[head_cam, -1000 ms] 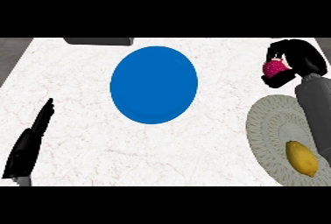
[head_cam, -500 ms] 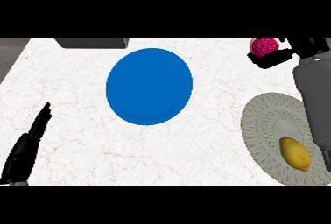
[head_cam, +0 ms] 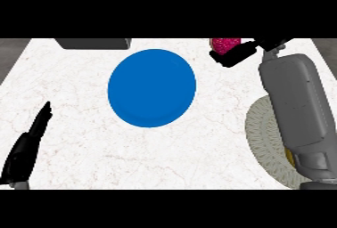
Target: Pick the cupcake from the placemat and place it in the plate
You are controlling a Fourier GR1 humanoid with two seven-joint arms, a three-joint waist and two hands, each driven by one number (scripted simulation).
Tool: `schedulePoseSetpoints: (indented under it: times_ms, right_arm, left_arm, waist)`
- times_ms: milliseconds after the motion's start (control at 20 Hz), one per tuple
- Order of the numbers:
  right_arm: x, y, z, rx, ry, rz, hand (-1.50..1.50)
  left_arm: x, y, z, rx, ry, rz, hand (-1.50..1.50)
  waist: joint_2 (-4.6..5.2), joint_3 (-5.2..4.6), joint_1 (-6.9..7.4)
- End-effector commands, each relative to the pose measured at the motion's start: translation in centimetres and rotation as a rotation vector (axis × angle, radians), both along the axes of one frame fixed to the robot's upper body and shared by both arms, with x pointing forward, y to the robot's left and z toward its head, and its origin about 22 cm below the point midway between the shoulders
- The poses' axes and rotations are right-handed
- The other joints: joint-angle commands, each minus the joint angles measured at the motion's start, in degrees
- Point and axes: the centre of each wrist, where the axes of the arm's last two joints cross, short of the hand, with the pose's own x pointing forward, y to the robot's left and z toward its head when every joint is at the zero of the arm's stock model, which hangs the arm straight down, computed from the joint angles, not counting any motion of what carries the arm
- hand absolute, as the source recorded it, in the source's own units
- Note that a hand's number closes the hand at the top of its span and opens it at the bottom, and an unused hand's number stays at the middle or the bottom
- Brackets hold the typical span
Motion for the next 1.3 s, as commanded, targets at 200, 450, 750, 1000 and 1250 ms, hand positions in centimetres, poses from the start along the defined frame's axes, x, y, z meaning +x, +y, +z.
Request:
schedulePoseSetpoints:
  times_ms: [200,450,750,1000,1250]
  right_arm:
    - [-0.3,9.9,0.0,0.009,0.113,0.018,1.50]
    - [0.0,13.5,-0.8,-0.076,0.195,0.015,1.50]
    - [0.5,14.9,-5.0,-0.111,0.261,0.010,1.50]
    - [0.9,14.3,-7.4,-0.030,0.391,0.048,1.50]
    - [0.6,14.3,-9.7,0.001,0.456,-0.132,-1.50]
  left_arm:
    - [-0.3,-1.8,-1.2,0.000,-0.003,-0.027,0.00]
    - [1.2,-1.6,0.4,0.003,-0.004,-0.046,0.00]
    - [1.0,-1.2,-0.5,0.007,-0.006,-0.058,0.00]
    - [0.8,-0.2,-0.6,-0.008,-0.030,-0.063,0.00]
    - [2.7,-0.8,0.7,0.004,-0.031,-0.085,0.00]
  waist:
    - [0.38,-0.02,0.81]
    - [0.63,-0.02,2.08]
    - [0.78,-0.03,2.72]
    - [1.11,-0.04,4.11]
    - [1.21,-0.04,4.50]
